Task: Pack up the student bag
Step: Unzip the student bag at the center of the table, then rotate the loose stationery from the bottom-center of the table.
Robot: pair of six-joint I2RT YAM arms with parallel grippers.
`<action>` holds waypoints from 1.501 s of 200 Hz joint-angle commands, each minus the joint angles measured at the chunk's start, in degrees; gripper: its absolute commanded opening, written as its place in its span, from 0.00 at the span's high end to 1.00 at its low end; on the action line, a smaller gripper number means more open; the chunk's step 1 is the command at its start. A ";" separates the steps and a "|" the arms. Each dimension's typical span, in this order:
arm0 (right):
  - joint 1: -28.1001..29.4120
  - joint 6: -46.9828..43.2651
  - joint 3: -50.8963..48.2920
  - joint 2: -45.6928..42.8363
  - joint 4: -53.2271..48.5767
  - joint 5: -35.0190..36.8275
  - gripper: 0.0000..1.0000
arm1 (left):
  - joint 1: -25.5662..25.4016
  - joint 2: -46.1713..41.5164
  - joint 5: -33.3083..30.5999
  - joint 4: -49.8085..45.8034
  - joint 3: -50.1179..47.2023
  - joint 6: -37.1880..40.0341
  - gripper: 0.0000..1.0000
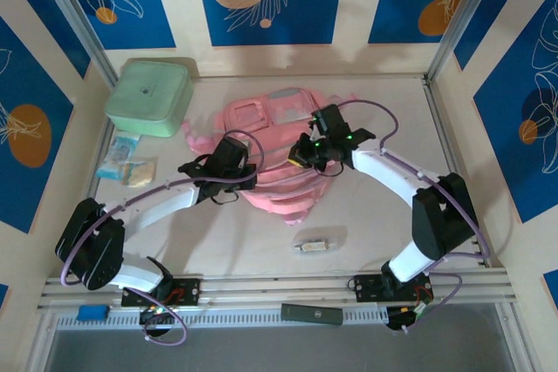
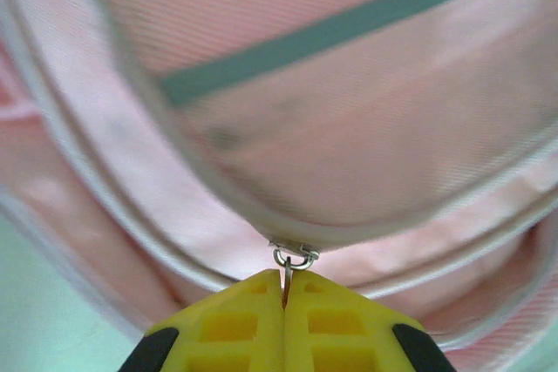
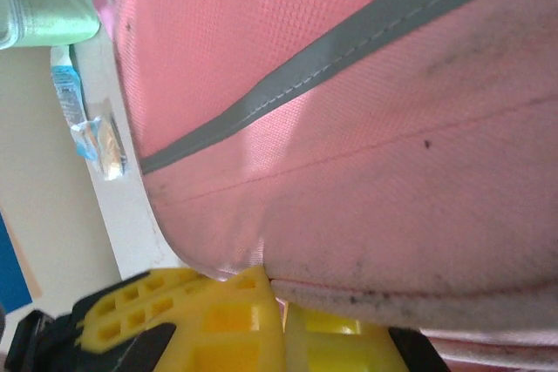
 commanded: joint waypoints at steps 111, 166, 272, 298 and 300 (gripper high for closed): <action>-9.25 -16.39 7.03 5.12 -2.97 -10.63 0.93 | 10.07 4.17 0.63 -0.44 1.62 6.05 1.00; -6.72 -20.38 7.68 -0.56 -14.89 -4.32 0.46 | 8.00 -0.29 9.08 -5.18 1.05 3.05 0.64; 17.64 0.58 -9.41 -20.47 -29.86 15.50 0.20 | -6.25 -21.13 4.40 -7.87 -11.23 -6.28 0.33; 27.40 12.62 -14.34 -23.18 -29.11 21.02 0.18 | -6.57 -23.92 11.73 -8.59 -12.78 -4.47 0.25; 28.38 13.74 -14.66 -23.35 -28.98 21.67 0.17 | -6.66 -24.10 11.95 -8.76 -12.79 -4.27 0.25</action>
